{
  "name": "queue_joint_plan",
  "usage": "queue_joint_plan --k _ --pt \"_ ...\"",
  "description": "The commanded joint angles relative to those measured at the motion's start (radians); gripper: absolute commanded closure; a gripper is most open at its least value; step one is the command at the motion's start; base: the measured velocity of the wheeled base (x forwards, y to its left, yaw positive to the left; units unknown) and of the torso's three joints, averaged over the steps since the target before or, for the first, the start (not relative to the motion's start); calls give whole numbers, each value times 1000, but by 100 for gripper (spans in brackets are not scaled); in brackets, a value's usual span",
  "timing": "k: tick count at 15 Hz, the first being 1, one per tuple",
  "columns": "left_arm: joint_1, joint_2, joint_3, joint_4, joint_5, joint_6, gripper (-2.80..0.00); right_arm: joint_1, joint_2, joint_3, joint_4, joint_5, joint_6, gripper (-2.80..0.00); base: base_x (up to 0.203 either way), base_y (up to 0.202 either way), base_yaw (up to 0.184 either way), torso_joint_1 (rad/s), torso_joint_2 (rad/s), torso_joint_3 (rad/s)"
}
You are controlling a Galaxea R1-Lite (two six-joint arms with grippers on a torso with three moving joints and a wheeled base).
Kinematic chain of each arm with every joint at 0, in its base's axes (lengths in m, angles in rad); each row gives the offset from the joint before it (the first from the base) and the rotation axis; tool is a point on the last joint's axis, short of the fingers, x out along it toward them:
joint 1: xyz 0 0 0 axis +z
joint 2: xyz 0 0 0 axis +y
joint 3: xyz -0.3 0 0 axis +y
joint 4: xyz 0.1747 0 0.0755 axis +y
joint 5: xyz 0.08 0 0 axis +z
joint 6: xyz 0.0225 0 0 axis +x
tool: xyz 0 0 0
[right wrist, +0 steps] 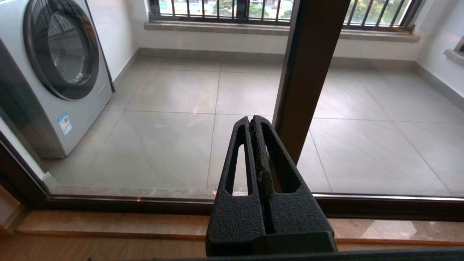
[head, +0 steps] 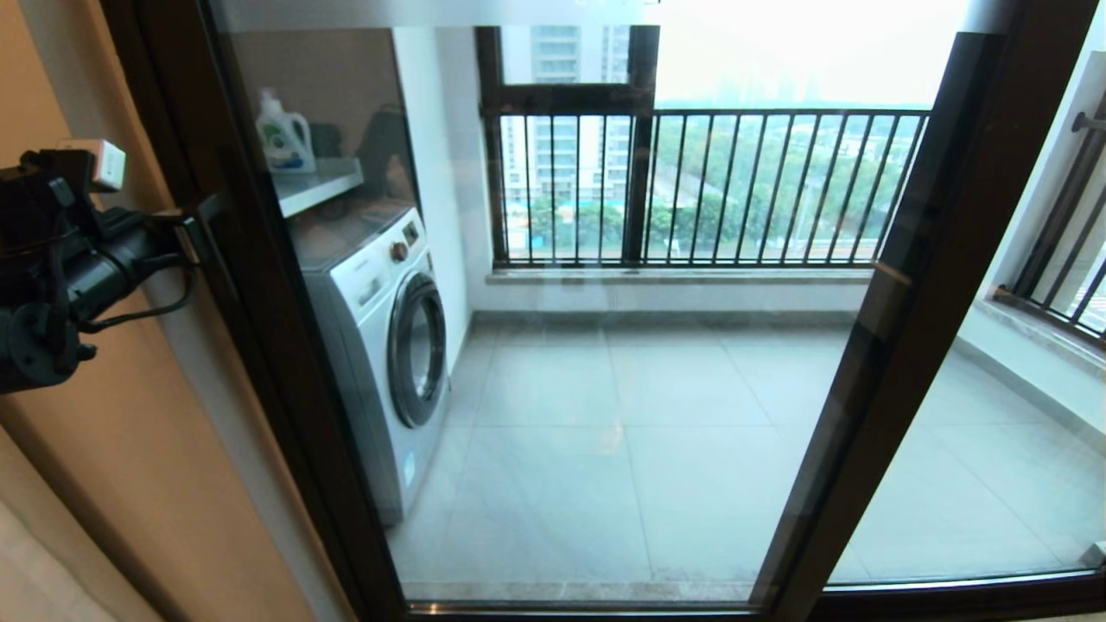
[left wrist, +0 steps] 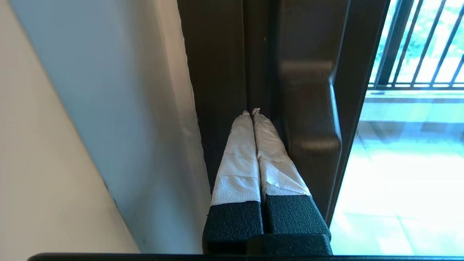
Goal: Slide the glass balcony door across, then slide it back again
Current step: Open the slid door
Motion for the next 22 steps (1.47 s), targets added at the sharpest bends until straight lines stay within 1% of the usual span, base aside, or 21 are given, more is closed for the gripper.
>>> queue_joint_plan --k 1,2,5,7,9,13,16,22 --pt "57 14 -10 -10 -6 -1 0 0 1 0 1 1 0 0 0 0 0 0 0 0" --pt "76 14 -8 -11 -20 -2 0 0 1 0 0 1 0 0 0 0 0 0 0 0" --pt "103 10 27 -14 -33 -1 0 0 1 0 0 1 0 0 0 0 0 0 0 0" --pt "139 6 85 -19 -99 0 0 0 1 0 1 1 0 0 0 0 0 0 0 0" --pt "147 2 93 -22 -106 -2 0 0 1 0 1 1 0 0 0 0 0 0 0 0" --pt "146 -15 71 -20 -109 -5 0 0 1 0 0 1 0 0 0 0 0 0 0 0" --pt "113 -15 64 -20 -109 -7 0 0 1 0 1 1 0 0 0 0 0 0 0 0" --pt "-30 -18 77 -20 -83 -5 0 0 1 0 0 1 0 0 0 0 0 0 0 0"
